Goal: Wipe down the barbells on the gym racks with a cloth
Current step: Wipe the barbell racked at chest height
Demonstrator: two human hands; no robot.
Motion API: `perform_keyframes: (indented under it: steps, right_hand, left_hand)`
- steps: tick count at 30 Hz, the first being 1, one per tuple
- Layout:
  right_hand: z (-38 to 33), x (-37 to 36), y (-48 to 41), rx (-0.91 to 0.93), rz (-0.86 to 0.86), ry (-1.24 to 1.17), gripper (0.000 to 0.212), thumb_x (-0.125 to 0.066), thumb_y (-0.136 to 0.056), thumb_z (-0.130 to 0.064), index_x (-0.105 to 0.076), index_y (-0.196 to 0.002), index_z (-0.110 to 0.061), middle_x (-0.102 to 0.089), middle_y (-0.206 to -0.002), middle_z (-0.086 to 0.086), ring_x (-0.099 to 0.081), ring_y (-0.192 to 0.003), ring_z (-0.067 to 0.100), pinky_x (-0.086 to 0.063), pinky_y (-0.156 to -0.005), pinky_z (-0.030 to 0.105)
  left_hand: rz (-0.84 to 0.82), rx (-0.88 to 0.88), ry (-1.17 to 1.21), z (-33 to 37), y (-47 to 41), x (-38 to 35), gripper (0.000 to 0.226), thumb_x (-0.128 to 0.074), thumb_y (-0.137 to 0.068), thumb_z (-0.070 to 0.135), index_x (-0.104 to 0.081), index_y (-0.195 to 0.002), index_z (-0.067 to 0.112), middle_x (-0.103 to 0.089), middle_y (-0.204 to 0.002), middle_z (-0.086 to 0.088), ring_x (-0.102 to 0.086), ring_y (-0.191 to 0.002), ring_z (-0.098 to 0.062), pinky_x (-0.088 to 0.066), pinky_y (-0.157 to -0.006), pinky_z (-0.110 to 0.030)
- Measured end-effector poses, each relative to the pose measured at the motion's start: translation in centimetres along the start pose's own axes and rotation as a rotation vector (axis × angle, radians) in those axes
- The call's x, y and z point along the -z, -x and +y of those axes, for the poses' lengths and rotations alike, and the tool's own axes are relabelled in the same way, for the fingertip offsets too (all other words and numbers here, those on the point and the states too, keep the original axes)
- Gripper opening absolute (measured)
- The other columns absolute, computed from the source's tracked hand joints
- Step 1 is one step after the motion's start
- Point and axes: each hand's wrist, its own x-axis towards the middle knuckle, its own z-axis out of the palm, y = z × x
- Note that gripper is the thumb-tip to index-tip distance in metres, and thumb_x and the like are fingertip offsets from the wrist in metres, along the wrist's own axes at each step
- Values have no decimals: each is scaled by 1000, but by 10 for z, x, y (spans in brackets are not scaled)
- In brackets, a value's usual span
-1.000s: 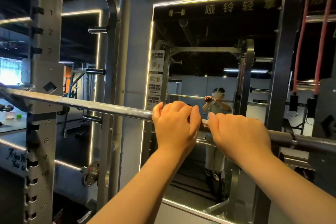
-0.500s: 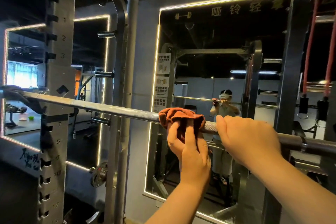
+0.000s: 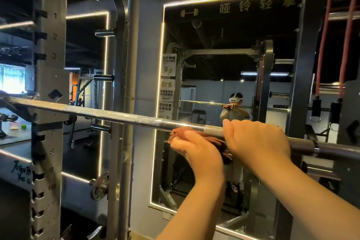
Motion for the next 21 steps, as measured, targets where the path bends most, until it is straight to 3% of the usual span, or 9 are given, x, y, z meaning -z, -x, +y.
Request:
perform_keyframes:
  steps: [3, 6, 10, 14, 16, 19, 21]
  right_hand:
    - [3, 4, -1, 59, -45, 1, 48, -8, -105, -46, -52, -96, -27, -54, -73, -7, -56, -63, 13, -56, -65, 33]
    - [3, 10, 0, 95, -60, 20, 46, -9, -106, -40, -52, -108, -25, -61, -84, -7, -63, -74, 16, -56, -66, 34]
    - [3, 8, 1, 75, -40, -15, 50, -6, -106, -41, -52, -96, -24, -59, -77, -6, -62, -69, 15, -58, -66, 37]
    - [2, 7, 0, 37, -44, -39, 54, -8, -107, -44, -55, -90, -24, -58, -72, -5, -62, -66, 16, -58, -67, 38]
    - [2, 7, 0, 49, -48, -12, 53, -9, -107, -43, -56, -96, -23, -59, -75, -5, -62, -69, 16, -58, -67, 37]
    - [3, 6, 1, 82, -56, 26, 48, -11, -108, -39, -55, -114, -22, -61, -83, -5, -64, -75, 17, -57, -67, 36]
    - [2, 7, 2, 81, -66, 39, 45, -12, -108, -38, -53, -112, -22, -57, -79, -6, -62, -73, 17, -57, -65, 36]
  left_hand:
    - [-186, -79, -173, -18, 22, 5, 9, -36, -110, 26, -41, -114, 21, -57, -105, -14, -60, -77, -7, -52, -65, -19]
    - [-305, -282, -383, -24, 17, 25, 8, -42, -108, 28, -48, -108, 22, -53, -107, -7, -57, -83, -10, -53, -70, -25]
    - [-288, -827, -746, -19, -17, 45, 19, -46, -100, 32, -59, -109, 20, -53, -112, 3, -50, -106, -11, -45, -92, -23]
    - [-172, -1144, -1143, 18, -44, 25, 23, -44, -96, 33, -62, -101, 20, -59, -96, 1, -52, -89, -15, -28, -87, -28]
    - [-212, -1099, -1311, 41, -54, 8, 24, -42, -100, 34, -62, -103, 21, -58, -98, 2, -54, -88, -16, -35, -89, -33]
    - [-356, -851, -1450, 63, -73, -15, 26, -43, -106, 36, -61, -107, 17, -58, -102, -1, -59, -91, -19, -47, -94, -42]
    - [-345, -847, -1517, 61, -73, -19, 31, -41, -106, 39, -61, -100, 17, -59, -97, -2, -60, -87, -21, -51, -89, -43]
